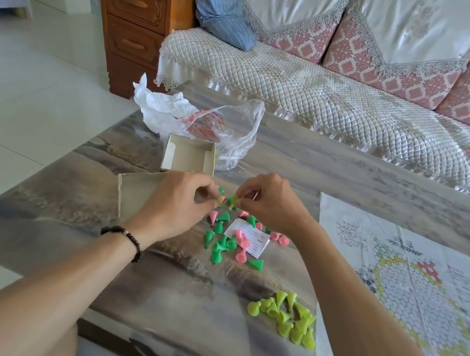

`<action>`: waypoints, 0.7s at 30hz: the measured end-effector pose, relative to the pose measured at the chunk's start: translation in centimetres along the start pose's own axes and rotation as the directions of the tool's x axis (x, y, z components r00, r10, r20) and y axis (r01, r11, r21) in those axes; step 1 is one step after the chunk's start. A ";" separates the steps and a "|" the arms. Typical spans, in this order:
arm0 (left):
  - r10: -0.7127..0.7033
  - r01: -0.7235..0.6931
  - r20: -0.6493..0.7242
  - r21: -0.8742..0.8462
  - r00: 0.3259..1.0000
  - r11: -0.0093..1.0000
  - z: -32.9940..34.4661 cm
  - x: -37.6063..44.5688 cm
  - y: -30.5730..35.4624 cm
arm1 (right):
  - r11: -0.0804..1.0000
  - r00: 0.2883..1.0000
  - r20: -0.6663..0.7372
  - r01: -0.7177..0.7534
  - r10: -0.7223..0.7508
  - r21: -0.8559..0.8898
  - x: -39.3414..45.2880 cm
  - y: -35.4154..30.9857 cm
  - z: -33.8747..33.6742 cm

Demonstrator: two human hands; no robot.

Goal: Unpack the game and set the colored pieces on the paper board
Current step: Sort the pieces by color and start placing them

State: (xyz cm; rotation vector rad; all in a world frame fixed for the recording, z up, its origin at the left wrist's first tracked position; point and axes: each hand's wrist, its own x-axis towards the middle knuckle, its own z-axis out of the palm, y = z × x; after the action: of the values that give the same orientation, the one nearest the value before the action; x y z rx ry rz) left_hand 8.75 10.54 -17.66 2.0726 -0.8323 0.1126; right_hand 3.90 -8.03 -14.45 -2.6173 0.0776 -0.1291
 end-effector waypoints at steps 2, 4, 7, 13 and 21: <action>0.040 -0.039 0.050 -0.016 0.998 0.999 0.7 -1.3 1.1 | 1.000 1.000 0.028 0.000 0.001 -0.017 -1.7 0.1 -0.6; 0.056 -0.055 0.104 -0.018 0.993 0.998 1.8 -3.1 2.2 | 0.999 0.998 0.066 -0.014 0.017 -0.046 -3.6 0.5 -1.0; 0.045 -0.039 0.152 -0.039 0.987 0.998 3.4 -5.4 3.4 | 0.997 0.995 0.088 -0.048 0.054 -0.064 -6.4 1.4 -1.7; 0.006 0.000 0.241 -0.024 0.971 1.000 5.8 -5.8 5.9 | 0.980 0.977 0.081 -0.197 0.199 -0.040 -10.3 3.9 -2.6; -0.042 0.028 0.391 0.041 0.920 0.999 7.8 -4.8 6.9 | 0.965 0.948 0.190 -0.261 0.255 0.007 -12.2 5.7 -1.8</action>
State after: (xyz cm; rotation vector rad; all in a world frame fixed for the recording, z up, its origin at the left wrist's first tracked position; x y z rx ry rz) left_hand -0.79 4.45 -19.37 2.1752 -1.0358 -0.3221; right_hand -8.55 -12.88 -16.62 -2.5466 0.3468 0.2066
